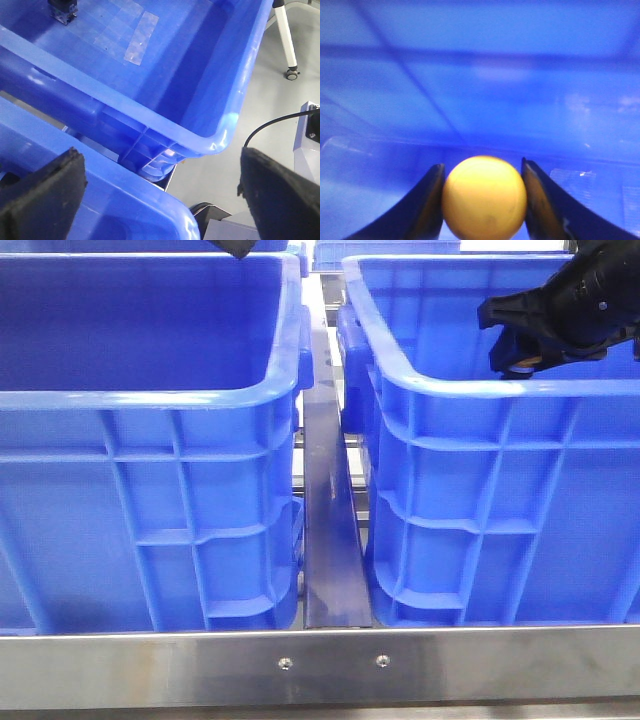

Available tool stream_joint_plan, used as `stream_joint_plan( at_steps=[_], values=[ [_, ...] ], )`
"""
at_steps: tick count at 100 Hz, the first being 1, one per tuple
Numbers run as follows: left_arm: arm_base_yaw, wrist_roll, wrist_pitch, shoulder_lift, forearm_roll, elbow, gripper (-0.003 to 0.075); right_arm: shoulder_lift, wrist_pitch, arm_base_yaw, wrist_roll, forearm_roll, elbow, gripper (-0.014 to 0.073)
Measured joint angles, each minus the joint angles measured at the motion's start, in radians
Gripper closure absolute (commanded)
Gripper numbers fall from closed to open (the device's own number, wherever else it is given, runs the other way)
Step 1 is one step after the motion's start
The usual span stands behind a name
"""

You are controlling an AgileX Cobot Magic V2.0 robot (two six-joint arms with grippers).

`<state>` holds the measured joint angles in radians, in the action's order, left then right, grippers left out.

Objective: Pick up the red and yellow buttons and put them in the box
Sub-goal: 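Lower the yellow button into the empty bin with the right gripper, release, then move the left gripper back over the button row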

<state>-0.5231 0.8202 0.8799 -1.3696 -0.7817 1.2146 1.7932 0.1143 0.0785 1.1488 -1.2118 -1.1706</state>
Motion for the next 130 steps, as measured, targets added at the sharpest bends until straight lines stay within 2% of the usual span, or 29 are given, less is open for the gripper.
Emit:
stream_joint_plan(
  at_steps=[12, 20, 67, 117, 130],
  values=[
    [0.000, 0.000, 0.000, 0.000, 0.000, 0.000, 0.0134, 0.003, 0.000, 0.000, 0.000, 0.000, 0.000, 0.0108],
    [0.000, 0.000, 0.000, 0.000, 0.000, 0.000, 0.0134, 0.010, 0.006, 0.000, 0.000, 0.000, 0.000, 0.0072],
    [0.000, 0.000, 0.000, 0.001, 0.000, 0.000, 0.0134, -0.093, 0.044, 0.000, 0.002, 0.000, 0.005, 0.0072],
    [0.000, 0.000, -0.004, 0.012, 0.002, 0.000, 0.0134, -0.485, 0.066, 0.000, 0.002, 0.000, 0.229, 0.0074],
    [0.031, -0.016, -0.032, 0.054, 0.004, 0.000, 0.0134, -0.566, 0.070, 0.000, 0.002, 0.000, 0.286, 0.0074]
  ],
)
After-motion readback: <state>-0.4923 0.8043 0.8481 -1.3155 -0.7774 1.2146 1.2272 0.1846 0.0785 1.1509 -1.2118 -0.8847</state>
